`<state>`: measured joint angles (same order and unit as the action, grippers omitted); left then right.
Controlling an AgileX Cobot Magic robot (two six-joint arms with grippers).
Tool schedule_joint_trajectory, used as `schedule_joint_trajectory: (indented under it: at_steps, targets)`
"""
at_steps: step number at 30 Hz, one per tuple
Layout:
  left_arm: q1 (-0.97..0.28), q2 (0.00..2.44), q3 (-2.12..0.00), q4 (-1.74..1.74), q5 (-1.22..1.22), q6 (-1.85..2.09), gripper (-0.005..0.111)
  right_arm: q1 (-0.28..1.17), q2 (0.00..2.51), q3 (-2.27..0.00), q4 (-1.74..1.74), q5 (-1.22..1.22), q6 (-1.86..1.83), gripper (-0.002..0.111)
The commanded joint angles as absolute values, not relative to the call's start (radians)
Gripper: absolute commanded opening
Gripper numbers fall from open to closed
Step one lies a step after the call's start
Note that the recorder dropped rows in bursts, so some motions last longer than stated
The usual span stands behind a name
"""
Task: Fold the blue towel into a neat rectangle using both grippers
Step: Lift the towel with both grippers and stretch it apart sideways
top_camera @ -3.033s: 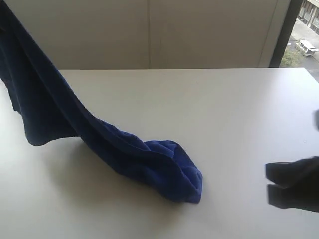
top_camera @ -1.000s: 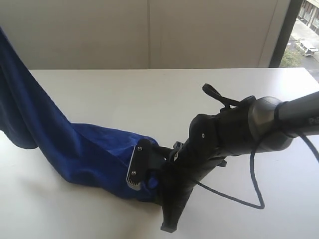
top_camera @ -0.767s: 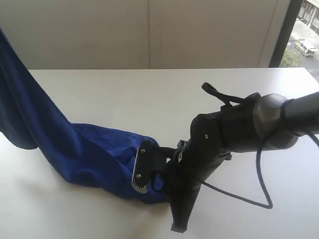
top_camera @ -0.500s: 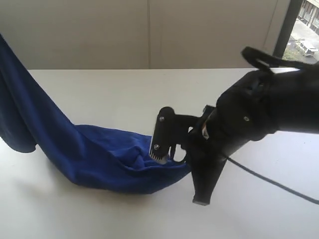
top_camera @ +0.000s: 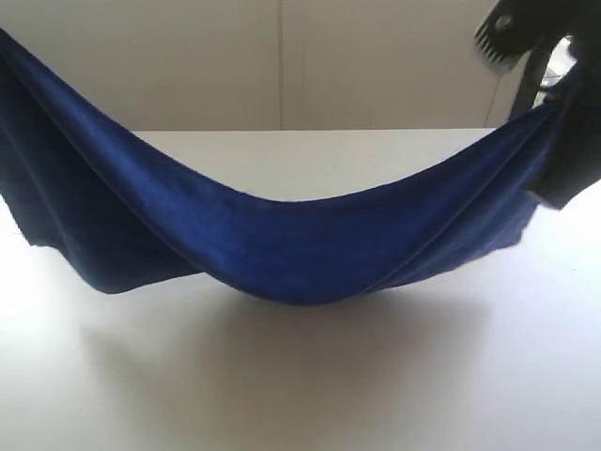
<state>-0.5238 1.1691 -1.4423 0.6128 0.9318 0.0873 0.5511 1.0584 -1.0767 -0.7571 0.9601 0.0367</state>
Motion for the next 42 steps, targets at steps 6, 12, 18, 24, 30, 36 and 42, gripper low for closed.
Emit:
schedule_joint_trajectory:
  at_steps: [6,12,18,24,30,36,42]
  targets:
    - [-0.522,0.964,-1.444,0.29,1.221,0.192,0.0,0.547,0.924,-1.144,-0.682,1.178,0.057,0.0]
    - [-0.522,0.95,-1.42,0.18,1.221,0.225,0.0,0.547,0.887,-1.144,-0.595,1.221,0.057,0.0]
    - [-0.522,0.973,-1.416,0.212,1.221,0.223,0.0,0.547,0.887,-1.144,-0.591,1.221,0.058,0.0]
    - [-0.522,1.018,-1.382,0.225,1.221,0.218,0.0,0.547,0.921,-1.144,-0.628,1.221,0.074,0.0]
    - [-0.522,0.977,-1.374,0.164,1.221,0.228,0.0,0.547,0.915,-1.144,-0.639,1.221,0.074,0.0]
    - [-0.522,0.945,-1.374,0.157,1.221,0.174,0.0,0.547,0.898,-1.144,-0.605,1.221,0.074,0.0]
    - [-0.522,0.916,-1.374,0.081,1.221,0.182,0.0,0.547,0.862,-1.144,-0.526,1.221,0.072,0.0]
